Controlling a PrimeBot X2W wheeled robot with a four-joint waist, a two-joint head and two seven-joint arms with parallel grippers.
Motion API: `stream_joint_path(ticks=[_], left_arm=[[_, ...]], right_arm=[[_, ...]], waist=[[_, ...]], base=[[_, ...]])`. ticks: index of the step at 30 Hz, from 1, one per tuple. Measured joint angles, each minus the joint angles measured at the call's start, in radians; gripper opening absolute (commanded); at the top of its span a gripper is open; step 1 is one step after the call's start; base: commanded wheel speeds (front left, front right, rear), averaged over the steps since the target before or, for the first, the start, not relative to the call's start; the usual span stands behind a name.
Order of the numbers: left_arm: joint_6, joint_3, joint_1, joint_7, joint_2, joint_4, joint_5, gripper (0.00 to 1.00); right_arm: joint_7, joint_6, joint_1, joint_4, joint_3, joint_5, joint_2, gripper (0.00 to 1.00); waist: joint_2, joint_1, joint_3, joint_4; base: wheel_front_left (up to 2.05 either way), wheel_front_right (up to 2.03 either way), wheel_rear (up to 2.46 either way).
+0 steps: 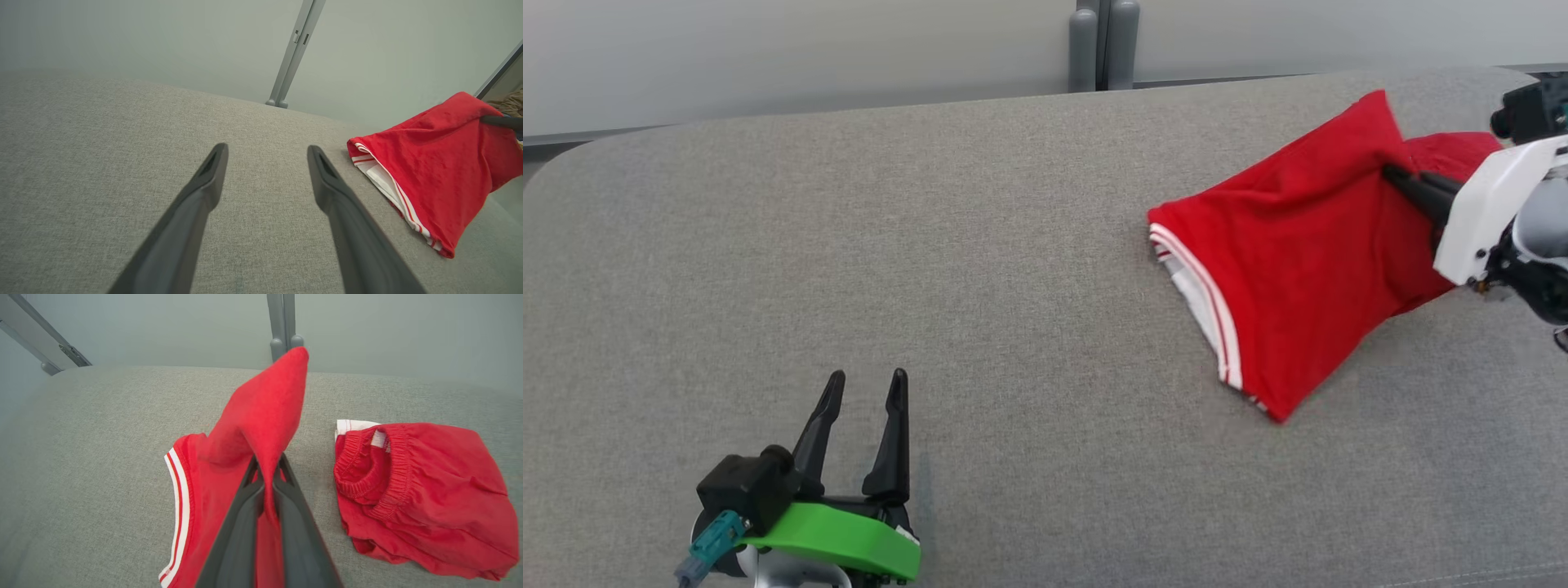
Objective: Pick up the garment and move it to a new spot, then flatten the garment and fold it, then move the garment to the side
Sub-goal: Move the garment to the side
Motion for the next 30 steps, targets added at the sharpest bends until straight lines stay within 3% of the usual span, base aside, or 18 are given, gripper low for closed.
stream_joint_path(ticks=[15, 30], left_arm=[[0.000, -0.026, -0.001, 0.001, -0.002, 0.000, 0.002, 1.00], [0.000, -0.020, -0.012, 0.005, 0.019, -0.026, 0.027, 1.00]], right_arm=[[0.042, -0.004, -0.096, 0.071, -0.031, -0.015, -0.062, 0.00], [0.052, -0.048, -0.136, 0.180, -0.048, -0.018, -0.109, 0.00]], waist=[[0.0000, 0.0000, 0.015, 0.024], [0.0000, 0.0000, 0.035, 0.081]], base=[[0.00, 0.00, 0.00], [0.00, 0.00, 0.00]])
